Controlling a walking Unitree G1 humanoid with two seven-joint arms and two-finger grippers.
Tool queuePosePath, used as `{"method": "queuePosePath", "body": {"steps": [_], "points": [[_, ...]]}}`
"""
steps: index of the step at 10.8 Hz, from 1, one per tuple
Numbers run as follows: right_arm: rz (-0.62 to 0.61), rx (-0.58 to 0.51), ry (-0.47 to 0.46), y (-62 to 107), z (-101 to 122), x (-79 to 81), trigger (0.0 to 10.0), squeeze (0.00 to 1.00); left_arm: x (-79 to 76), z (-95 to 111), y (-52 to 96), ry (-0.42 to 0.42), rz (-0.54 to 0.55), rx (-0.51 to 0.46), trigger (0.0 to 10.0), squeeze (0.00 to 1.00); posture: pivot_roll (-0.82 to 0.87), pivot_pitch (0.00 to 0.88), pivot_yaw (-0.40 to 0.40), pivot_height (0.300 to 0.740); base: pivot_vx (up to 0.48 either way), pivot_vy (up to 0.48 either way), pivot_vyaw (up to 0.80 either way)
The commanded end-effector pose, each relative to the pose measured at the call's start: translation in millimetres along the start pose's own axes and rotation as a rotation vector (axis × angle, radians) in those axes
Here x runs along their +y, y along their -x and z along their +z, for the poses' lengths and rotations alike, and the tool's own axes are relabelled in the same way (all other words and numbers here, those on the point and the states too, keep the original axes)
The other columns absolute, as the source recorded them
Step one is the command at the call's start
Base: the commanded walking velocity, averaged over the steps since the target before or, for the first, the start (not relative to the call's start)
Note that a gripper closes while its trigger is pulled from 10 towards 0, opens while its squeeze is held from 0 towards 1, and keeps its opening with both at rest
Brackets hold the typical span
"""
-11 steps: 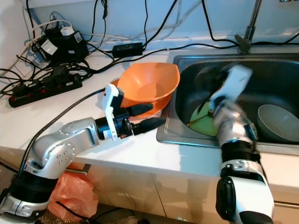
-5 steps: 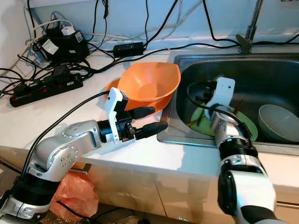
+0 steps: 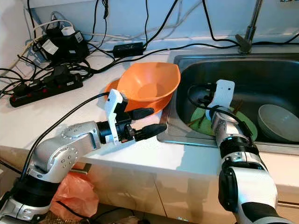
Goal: Kitchen organization
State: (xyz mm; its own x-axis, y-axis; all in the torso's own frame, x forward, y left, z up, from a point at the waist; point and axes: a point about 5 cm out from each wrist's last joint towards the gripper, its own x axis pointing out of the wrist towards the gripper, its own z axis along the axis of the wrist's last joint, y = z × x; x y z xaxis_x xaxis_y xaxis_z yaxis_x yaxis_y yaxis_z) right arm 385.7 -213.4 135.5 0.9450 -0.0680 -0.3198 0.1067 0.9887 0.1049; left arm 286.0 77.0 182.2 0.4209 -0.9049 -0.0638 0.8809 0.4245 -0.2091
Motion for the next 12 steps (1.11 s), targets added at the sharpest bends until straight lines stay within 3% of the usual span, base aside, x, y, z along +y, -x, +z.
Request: {"method": "queuePosePath", "body": {"steps": [1, 4, 6, 7, 10, 12], "points": [[0.022, -0.016, 0.03, -1.5, 6, 8.8, 10.0, 1.0, 0.9, 3, 3.9, -0.03, 0.011, -0.001, 10.0, 0.85, 0.14, 0.066, 0.165, 0.74, 0.0, 0.0, 0.0], [-0.008, -0.047, 0.069, -0.7, 10, 6.7, 10.0, 1.0, 5.6, 8, 3.4, -0.081, 0.06, -0.027, 10.0, 0.85, 0.13, 0.066, 0.163, 0.74, 0.0, 0.0, 0.0], [-0.069, -0.116, 0.114, 1.7, 21, 2.7, 10.0, 1.0, 17.3, 25, 6.2, -0.186, 0.163, -0.091, 10.0, 0.85, 0.13, 0.067, 0.162, 0.74, 0.0, 0.0, 0.0], [-0.135, -0.202, 0.162, 5.5, 34, -0.7, 10.0, 1.0, 25.5, 38, 10.0, -0.25, 0.24, -0.137, 10.0, 0.85, 0.13, 0.067, 0.16, 0.74, 0.0, 0.0, 0.0], [-0.249, -0.425, 0.217, 20.1, 67, -6.5, 10.0, 1.0, 34.0, 39, 12.4, -0.251, 0.296, -0.156, 10.0, 0.85, 0.13, 0.062, 0.162, 0.74, 0.0, 0.0, 0.0], [-0.264, -0.47, 0.221, 24.5, 76, -7.7, 10.0, 1.0, 38.6, 37, 12.7, -0.268, 0.332, -0.139, 10.0, 0.84, 0.13, 0.057, 0.16, 0.74, 0.0, 0.0, 0.0]]}}
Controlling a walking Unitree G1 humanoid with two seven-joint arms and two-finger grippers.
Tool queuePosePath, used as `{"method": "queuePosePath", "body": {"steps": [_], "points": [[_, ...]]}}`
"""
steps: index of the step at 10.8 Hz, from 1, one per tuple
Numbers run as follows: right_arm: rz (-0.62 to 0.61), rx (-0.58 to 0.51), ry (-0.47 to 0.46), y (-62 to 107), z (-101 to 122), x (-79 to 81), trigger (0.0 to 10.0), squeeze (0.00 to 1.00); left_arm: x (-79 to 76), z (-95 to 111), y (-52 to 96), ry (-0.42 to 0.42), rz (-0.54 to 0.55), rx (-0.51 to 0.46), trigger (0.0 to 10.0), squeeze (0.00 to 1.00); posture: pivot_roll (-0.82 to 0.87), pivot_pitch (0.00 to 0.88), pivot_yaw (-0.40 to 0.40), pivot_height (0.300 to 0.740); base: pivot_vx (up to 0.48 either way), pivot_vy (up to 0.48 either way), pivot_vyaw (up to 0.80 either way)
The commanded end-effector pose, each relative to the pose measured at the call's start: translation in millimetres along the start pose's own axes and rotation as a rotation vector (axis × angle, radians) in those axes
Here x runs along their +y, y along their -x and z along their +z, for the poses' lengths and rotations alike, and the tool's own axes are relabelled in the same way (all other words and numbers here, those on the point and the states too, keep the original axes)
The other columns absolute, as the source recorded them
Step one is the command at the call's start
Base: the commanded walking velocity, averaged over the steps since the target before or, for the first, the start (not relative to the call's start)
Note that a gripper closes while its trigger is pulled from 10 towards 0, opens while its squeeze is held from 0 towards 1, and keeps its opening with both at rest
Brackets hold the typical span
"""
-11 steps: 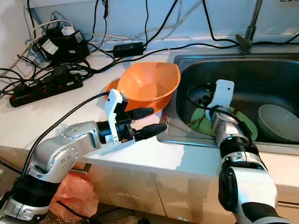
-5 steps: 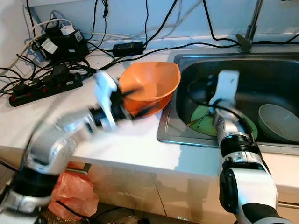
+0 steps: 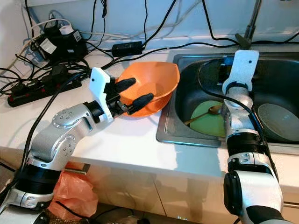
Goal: Kitchen organization
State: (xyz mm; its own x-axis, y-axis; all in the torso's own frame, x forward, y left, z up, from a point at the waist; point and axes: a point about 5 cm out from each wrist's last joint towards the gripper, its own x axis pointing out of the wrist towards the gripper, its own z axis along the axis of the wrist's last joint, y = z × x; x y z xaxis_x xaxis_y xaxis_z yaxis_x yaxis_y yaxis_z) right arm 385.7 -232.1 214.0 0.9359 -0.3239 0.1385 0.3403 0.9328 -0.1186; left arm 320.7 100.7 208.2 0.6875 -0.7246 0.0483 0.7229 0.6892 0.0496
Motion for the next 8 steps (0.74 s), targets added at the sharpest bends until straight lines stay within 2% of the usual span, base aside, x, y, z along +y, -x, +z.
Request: {"method": "queuePosePath", "body": {"steps": [1, 2, 3, 4, 5, 6, 7, 8], "points": [[0.01, -0.029, 0.007, 2.7, 4, 4.2, 10.0, 1.0, 14.3, 2, 3.7, -0.022, 0.079, 0.011, 10.0, 0.84, 0.13, 0.057, 0.16, 0.74, 0.0, 0.0, 0.0], [0.041, -0.04, -0.013, 5.8, 7, 10.7, 10.0, 1.0, 26.7, 2, 7.0, -0.024, 0.154, 0.011, 10.0, 0.83, 0.13, 0.053, 0.158, 0.74, 0.0, 0.0, 0.0], [0.072, -0.045, -0.031, 8.8, 9, 17.3, 10.0, 0.91, 36.8, 3, 10.0, -0.058, 0.215, 0.019, 10.0, 0.83, 0.13, 0.052, 0.158, 0.74, 0.0, 0.0, 0.0], [0.124, -0.059, -0.06, 13.6, 12, 27.6, 10.0, 0.16, 52.1, 4, 13.7, -0.043, 0.322, 0.013, 10.0, 0.81, 0.13, 0.048, 0.16, 0.74, 0.0, 0.0, 0.0], [0.158, -0.069, -0.054, 18.3, 13, 34.4, 10.0, 0.0, 63.0, 10, 16.0, -0.022, 0.406, -0.02, 10.0, 0.78, 0.13, 0.045, 0.162, 0.74, 0.0, 0.0, 0.0], [0.166, -0.061, -0.065, 20.2, 11, 36.5, 10.0, 0.0, 69.3, 8, 17.2, 0.0, 0.452, -0.004, 10.0, 0.55, 0.13, 0.045, 0.163, 0.74, 0.0, 0.0, 0.0], [0.177, -0.058, -0.077, 22.7, 12, 39.3, 10.0, 0.0, 76.7, 1, 18.0, 0.049, 0.498, 0.037, 10.0, 0.0, 0.12, 0.044, 0.167, 0.74, 0.0, 0.0, 0.0], [0.206, -0.062, -0.096, 25.8, 16, 43.9, 10.0, 0.0, 80.1, -5, 15.6, 0.125, 0.504, 0.068, 10.0, 0.0, 0.12, 0.045, 0.169, 0.74, 0.0, 0.0, 0.0]]}}
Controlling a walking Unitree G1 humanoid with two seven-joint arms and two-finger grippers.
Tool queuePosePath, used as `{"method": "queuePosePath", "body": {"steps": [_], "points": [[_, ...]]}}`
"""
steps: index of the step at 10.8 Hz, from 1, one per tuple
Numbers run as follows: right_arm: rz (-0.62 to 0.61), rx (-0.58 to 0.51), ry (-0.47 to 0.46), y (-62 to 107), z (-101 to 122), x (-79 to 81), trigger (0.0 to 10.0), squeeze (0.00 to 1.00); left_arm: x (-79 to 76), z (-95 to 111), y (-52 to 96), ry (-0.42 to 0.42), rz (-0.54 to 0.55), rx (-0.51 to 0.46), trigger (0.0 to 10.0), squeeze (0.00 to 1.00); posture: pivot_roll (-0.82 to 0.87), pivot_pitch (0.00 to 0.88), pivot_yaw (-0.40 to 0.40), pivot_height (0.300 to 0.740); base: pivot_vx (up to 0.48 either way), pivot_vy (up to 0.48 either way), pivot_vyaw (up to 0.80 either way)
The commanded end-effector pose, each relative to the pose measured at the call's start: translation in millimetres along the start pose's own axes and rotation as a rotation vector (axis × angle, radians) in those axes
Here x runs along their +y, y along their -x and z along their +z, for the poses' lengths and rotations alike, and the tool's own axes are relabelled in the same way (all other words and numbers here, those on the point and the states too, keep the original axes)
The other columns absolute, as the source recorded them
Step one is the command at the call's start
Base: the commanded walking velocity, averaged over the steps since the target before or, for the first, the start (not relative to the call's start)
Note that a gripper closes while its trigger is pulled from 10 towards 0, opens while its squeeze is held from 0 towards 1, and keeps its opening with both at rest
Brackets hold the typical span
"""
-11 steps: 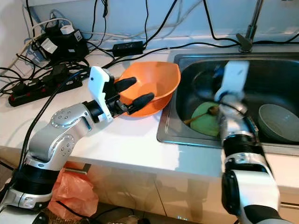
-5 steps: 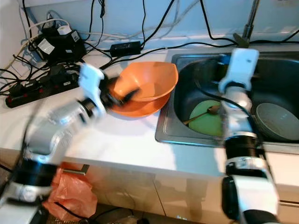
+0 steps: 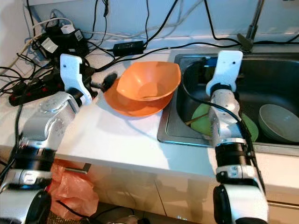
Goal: Kitchen organization
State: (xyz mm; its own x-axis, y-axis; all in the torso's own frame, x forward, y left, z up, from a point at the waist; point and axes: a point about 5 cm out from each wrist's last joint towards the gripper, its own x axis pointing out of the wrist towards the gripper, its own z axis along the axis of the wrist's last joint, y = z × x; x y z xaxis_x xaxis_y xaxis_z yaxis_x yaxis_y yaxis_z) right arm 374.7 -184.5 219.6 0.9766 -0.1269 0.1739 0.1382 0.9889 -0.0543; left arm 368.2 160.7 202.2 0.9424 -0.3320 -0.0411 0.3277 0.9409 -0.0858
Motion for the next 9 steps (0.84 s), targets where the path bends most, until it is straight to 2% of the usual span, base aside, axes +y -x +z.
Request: {"method": "queuePosePath", "body": {"steps": [1, 2, 3, 4, 8, 9], "points": [[0.074, 0.001, -0.03, 2.5, 6, 14.5, 10.0, 0.0, 2.9, 4, -2.5, 0.036, -0.007, 0.014, 10.0, 0.0, 0.12, 0.047, 0.173, 0.74, 0.0, 0.0, 0.0], [0.1, 0.002, -0.039, 3.6, 8, 18.5, 10.0, 0.0, 2.7, 4, -3.8, 0.037, -0.015, 0.026, 10.0, 0.0, 0.12, 0.047, 0.173, 0.74, 0.0, 0.0, 0.0], [0.229, 0.013, -0.062, 12.7, 15, 32.2, 10.0, 0.0, 3.3, 3, -7.9, 0.079, -0.035, 0.066, 10.0, 0.0, 0.12, 0.054, 0.182, 0.74, 0.0, 0.0, 0.0], [0.276, 0.025, -0.047, 18.8, 16, 33.4, 10.0, 0.0, 3.8, 3, -9.7, 0.083, -0.043, 0.076, 10.0, 0.0, 0.12, 0.056, 0.185, 0.74, 0.0, 0.0, 0.0], [0.546, 0.105, 0.062, 47.4, 20, 17.5, 10.0, 0.0, 4.4, -5, -15.1, 0.142, -0.066, 0.182, 10.0, 0.0, 0.1, 0.063, 0.198, 0.74, 0.0, 0.0, 0.0], [0.647, 0.132, 0.076, 59.1, 23, 13.3, 10.0, 0.0, 5.0, -5, -16.7, 0.153, -0.071, 0.189, 10.0, 0.0, 0.09, 0.066, 0.203, 0.74, 0.0, 0.0, 0.0]]}}
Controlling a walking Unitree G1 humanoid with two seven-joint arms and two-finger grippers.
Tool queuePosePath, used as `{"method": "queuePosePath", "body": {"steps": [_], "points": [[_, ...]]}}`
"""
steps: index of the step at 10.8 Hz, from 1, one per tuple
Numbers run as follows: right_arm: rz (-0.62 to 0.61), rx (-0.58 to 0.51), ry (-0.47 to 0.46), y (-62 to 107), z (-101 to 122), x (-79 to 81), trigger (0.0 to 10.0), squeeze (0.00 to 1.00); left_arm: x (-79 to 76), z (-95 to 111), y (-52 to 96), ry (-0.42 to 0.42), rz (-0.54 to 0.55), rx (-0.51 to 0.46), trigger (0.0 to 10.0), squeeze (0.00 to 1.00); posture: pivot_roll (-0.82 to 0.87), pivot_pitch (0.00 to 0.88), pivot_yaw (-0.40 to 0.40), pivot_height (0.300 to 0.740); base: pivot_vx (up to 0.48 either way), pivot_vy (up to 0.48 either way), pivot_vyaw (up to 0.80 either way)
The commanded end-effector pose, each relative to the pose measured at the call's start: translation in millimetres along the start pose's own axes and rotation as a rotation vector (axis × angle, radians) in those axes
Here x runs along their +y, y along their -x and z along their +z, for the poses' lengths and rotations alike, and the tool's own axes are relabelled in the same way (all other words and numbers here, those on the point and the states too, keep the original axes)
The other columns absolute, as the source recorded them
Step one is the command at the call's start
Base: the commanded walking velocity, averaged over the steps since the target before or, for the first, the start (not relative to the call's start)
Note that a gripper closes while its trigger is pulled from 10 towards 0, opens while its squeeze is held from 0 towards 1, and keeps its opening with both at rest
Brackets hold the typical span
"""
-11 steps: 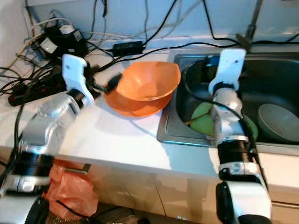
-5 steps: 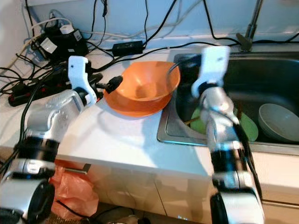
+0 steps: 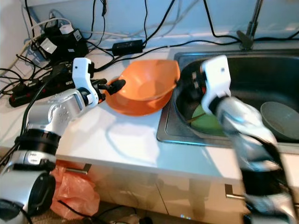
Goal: Kitchen organization
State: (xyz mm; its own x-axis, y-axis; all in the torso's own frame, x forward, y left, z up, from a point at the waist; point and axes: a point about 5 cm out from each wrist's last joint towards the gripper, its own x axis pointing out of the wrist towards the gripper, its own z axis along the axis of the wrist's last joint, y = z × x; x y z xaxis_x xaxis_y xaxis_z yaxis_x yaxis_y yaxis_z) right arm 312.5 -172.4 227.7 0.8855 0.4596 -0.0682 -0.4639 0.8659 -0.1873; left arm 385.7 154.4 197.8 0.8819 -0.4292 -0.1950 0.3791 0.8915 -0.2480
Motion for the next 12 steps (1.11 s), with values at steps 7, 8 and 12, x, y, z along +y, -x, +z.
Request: {"method": "queuePosePath", "body": {"steps": [7, 8, 12], "points": [[0.171, 0.035, 0.006, 8.4, 3, 22.9, 10.0, 0.0, 0.8, -1, -9.3, 0.159, -0.037, 0.156, 10.0, 0.0, 0.09, 0.067, 0.218, 0.74, 0.0, 0.0, 0.0], [0.175, 0.037, 0.007, 8.5, 3, 23.5, 10.0, 0.0, -1.5, -3, -10.0, 0.151, -0.059, 0.185, 9.8, 0.0, 0.09, 0.068, 0.218, 0.74, 0.0, 0.0, 0.0], [0.187, 0.044, 0.014, 7.0, 1, 27.1, 10.0, 0.0, -9.1, -1, -13.4, 0.128, -0.088, 0.224, 0.0, 0.0, 0.1, 0.067, 0.222, 0.74, 0.0, 0.0, 0.0]]}}
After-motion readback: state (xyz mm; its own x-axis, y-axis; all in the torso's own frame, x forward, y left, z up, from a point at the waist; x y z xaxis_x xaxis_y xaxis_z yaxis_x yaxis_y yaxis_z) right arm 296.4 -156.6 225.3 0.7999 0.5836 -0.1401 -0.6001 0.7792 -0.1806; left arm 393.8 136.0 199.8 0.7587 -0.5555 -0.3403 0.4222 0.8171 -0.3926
